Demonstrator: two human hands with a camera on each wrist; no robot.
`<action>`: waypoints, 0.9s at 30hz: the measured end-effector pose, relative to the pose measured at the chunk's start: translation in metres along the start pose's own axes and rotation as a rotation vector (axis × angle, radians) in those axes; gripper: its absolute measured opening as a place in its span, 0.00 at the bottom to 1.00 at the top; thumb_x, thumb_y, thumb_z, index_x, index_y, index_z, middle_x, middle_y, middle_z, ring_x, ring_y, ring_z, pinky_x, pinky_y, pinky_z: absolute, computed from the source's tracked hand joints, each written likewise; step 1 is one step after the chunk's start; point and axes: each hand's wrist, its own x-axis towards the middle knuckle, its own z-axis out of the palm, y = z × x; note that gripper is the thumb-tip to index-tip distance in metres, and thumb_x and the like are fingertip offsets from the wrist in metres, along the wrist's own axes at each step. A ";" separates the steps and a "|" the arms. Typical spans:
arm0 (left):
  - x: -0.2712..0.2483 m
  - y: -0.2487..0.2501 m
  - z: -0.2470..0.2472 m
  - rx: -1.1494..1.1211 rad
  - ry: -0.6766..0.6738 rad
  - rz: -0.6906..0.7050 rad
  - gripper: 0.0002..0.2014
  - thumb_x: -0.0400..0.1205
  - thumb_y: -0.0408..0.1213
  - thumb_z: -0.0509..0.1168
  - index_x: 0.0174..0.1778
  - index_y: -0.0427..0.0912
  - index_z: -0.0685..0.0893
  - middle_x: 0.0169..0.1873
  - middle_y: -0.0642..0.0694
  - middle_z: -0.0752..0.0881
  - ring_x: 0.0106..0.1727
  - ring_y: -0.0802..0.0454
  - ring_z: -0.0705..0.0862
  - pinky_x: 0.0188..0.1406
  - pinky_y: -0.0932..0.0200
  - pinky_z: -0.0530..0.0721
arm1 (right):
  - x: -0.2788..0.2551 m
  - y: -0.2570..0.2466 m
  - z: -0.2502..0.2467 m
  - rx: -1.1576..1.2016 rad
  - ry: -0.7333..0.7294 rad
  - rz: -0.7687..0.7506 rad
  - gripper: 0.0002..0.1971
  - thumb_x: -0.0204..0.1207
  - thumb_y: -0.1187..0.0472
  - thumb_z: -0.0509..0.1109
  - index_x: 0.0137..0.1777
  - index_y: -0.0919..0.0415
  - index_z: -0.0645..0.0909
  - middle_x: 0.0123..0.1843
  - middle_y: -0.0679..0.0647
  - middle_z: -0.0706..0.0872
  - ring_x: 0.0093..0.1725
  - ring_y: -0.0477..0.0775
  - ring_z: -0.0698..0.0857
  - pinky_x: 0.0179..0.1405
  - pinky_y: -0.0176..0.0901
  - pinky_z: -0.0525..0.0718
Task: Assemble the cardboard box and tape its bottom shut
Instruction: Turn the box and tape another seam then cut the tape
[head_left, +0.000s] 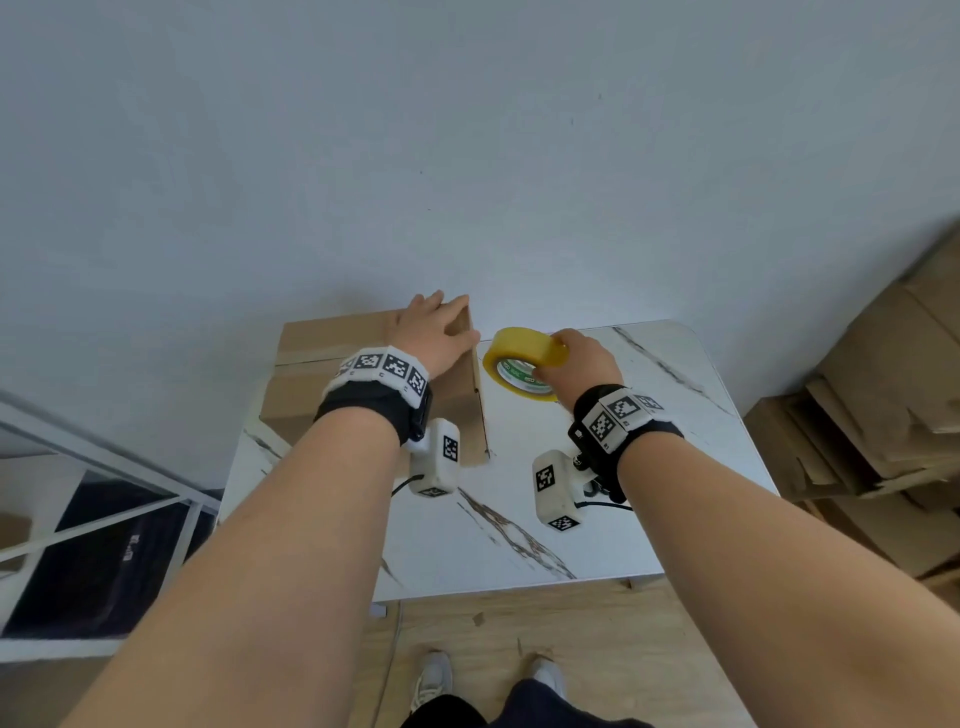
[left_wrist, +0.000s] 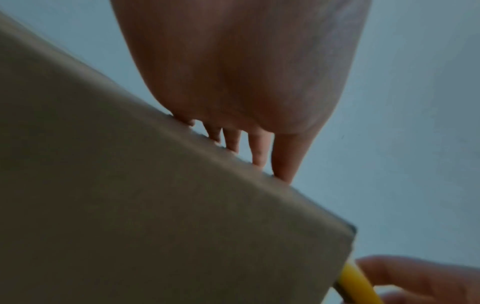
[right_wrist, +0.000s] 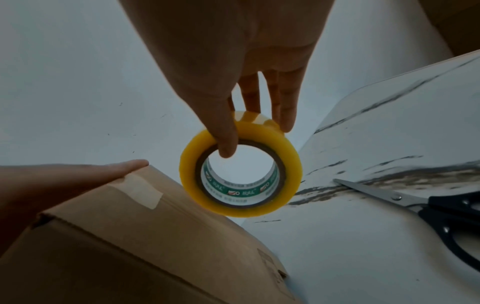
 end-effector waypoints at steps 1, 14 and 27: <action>-0.001 -0.001 0.003 0.017 0.009 0.003 0.29 0.85 0.56 0.53 0.83 0.59 0.56 0.85 0.49 0.53 0.86 0.47 0.46 0.83 0.42 0.44 | -0.002 -0.001 0.000 -0.001 0.004 0.003 0.25 0.72 0.54 0.73 0.70 0.53 0.76 0.62 0.59 0.84 0.63 0.64 0.81 0.60 0.54 0.82; -0.004 0.009 0.025 0.070 0.182 -0.047 0.39 0.71 0.56 0.63 0.79 0.55 0.60 0.75 0.48 0.65 0.81 0.48 0.57 0.82 0.42 0.49 | -0.014 0.006 -0.004 0.001 0.016 0.044 0.23 0.72 0.52 0.74 0.66 0.56 0.77 0.59 0.59 0.85 0.59 0.63 0.83 0.57 0.57 0.84; -0.012 0.018 0.005 -0.218 0.258 -0.002 0.21 0.87 0.39 0.51 0.77 0.44 0.71 0.78 0.47 0.70 0.79 0.48 0.67 0.81 0.46 0.61 | -0.031 0.009 -0.028 0.250 0.023 0.047 0.21 0.69 0.58 0.76 0.57 0.61 0.72 0.38 0.48 0.77 0.34 0.47 0.77 0.28 0.40 0.71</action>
